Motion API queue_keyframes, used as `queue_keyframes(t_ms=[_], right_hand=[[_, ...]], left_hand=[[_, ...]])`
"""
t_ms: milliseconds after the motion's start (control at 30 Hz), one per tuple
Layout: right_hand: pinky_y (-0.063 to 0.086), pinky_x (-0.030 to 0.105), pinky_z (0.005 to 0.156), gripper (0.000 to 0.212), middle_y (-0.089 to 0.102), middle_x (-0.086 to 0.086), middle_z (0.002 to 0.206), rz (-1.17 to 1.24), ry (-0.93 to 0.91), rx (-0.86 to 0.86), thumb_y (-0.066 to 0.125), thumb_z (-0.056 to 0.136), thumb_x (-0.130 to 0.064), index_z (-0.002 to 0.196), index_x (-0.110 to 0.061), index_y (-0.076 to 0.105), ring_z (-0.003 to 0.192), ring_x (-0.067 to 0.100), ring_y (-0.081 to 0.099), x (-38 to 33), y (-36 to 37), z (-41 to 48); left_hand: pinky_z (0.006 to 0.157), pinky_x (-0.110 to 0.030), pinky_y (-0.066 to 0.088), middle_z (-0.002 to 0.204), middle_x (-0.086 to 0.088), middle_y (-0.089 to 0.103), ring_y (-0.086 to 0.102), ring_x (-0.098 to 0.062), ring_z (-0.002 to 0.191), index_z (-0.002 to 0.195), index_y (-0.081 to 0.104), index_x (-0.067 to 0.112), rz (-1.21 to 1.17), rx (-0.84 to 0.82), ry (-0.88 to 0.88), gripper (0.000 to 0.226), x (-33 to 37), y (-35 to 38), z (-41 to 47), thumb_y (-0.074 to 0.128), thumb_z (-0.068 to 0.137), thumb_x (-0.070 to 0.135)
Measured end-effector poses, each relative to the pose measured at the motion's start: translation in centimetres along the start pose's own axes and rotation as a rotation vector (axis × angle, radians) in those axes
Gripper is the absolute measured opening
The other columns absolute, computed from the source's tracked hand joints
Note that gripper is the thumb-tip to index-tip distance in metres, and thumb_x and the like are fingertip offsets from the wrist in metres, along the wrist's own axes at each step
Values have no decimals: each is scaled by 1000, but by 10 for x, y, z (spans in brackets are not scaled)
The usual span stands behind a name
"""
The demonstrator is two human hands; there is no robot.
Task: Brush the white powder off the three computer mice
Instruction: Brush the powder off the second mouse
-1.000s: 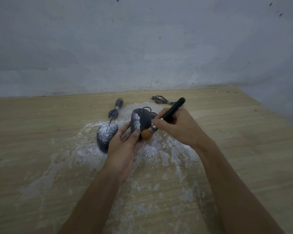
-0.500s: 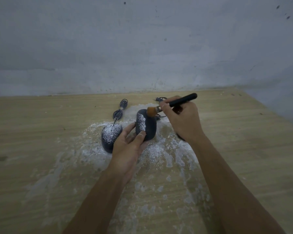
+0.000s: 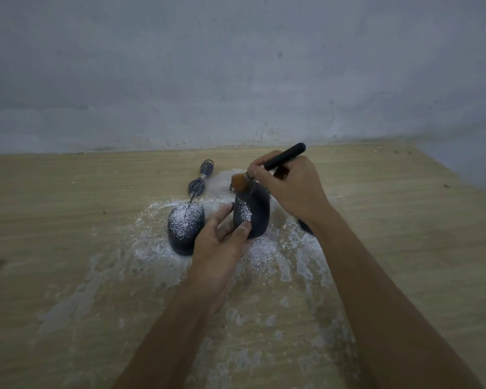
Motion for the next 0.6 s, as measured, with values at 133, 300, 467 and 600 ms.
queue_keyframes(t_ms=[133,300,467,600], right_hand=[[40,21,51,9,65,-14,61,92,31,141,70,92,-25,86,-20,76,52,3,51,3,-4,10],[46,27,53,8,73,-4,73,-39,50,69,72,91,-29,87,-23,77,60,11,61,10,-4,8],[43,18,52,11,72,-7,71,112,111,189,71,92,-28,90,-19,77,52,4,54,12,-11,12],[37,8,48,10,63,-20,59,3,98,156,73,93,-26,92,-18,80,50,-8,53,14,-6,8]], left_hand=[[90,-33,57,123,-4,72,72,-17,109,142,50,19,-1,1,-5,51,-2,0,1,63,95,3],[96,-38,55,125,-6,71,71,-19,111,143,50,20,5,6,-10,52,-3,0,2,63,95,3],[91,-34,57,124,-4,71,71,-18,111,143,50,20,-9,6,-12,53,-3,0,1,63,95,2],[87,-31,57,124,-4,71,71,-18,110,142,49,20,-14,3,-15,52,-2,2,0,62,96,2]])
Point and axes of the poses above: each hand's wrist, its own z-axis towards the middle knuckle, its own y-axis out of the palm, x = y × z, the point moved 1 cm from there along z, towards the middle knuckle
